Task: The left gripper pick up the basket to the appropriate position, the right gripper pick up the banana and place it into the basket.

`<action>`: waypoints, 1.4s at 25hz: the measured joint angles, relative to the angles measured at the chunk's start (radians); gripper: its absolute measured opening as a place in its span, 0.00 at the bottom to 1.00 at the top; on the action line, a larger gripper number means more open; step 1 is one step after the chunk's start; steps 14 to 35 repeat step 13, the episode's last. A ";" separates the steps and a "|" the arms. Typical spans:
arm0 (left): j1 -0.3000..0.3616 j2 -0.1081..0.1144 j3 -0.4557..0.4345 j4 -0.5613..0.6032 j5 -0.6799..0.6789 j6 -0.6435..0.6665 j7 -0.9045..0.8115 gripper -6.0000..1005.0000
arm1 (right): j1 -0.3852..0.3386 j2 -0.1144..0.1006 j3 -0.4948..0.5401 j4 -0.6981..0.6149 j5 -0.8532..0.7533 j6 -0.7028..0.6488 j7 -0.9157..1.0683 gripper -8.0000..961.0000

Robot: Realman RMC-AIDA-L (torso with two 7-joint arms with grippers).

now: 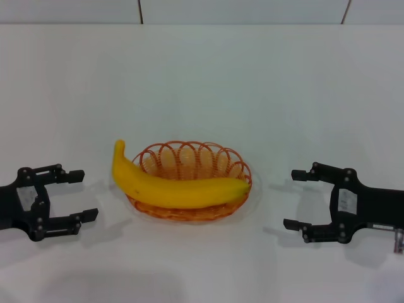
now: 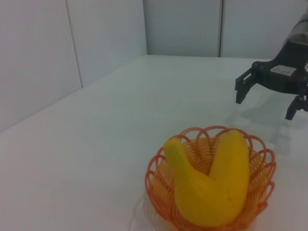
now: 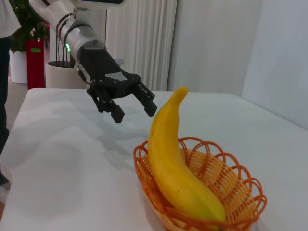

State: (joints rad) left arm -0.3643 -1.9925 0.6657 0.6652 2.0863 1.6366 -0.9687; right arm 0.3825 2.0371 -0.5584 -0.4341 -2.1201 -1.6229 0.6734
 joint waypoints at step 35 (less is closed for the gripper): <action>-0.001 -0.001 0.000 -0.001 -0.003 0.000 -0.001 0.76 | 0.002 0.002 0.009 0.002 0.004 -0.002 0.005 0.92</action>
